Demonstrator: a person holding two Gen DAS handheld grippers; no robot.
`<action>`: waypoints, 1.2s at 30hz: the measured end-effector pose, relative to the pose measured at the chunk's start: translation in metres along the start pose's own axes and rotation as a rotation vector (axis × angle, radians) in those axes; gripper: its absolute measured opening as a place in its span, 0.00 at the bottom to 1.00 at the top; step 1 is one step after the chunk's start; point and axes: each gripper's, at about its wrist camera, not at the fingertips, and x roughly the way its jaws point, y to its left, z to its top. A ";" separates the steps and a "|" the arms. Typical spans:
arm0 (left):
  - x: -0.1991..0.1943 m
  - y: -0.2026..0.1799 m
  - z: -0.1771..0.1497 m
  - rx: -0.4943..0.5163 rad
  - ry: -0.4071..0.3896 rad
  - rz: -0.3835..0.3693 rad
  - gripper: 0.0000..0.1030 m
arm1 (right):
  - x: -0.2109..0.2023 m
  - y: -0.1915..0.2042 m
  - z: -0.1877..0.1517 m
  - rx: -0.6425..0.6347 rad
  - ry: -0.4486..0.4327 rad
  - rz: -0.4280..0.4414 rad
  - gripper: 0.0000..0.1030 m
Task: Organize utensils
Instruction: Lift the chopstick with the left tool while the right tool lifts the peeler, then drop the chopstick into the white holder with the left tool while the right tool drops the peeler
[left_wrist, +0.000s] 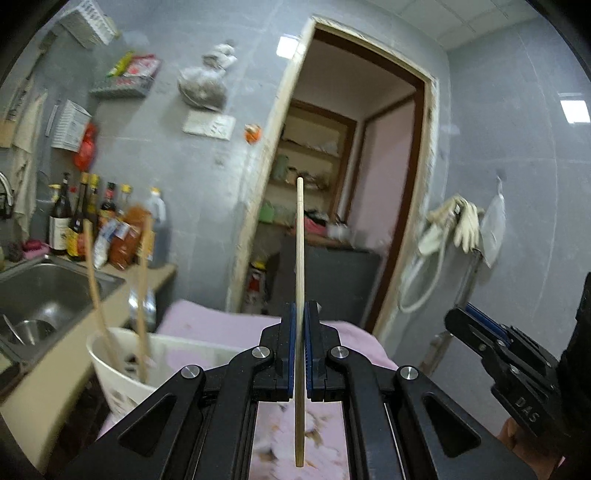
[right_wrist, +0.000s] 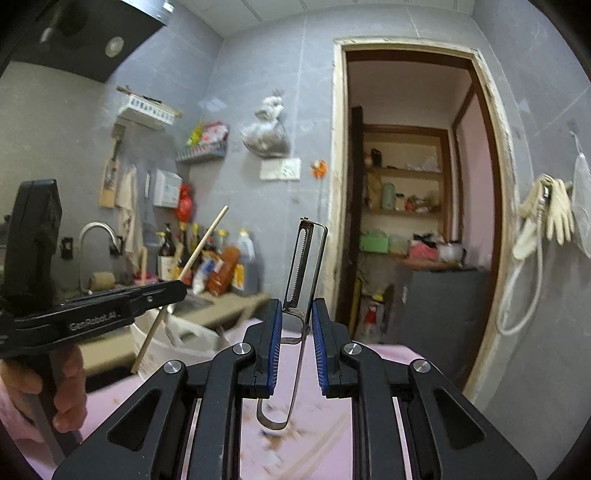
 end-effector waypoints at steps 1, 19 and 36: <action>0.000 0.006 0.004 -0.008 -0.010 0.006 0.03 | 0.003 0.005 0.004 0.001 -0.012 0.012 0.13; 0.007 0.133 0.042 -0.179 -0.174 0.092 0.03 | 0.073 0.061 0.029 0.027 -0.048 0.134 0.13; 0.029 0.139 -0.013 -0.166 -0.179 0.262 0.03 | 0.111 0.067 -0.014 0.002 0.094 0.147 0.14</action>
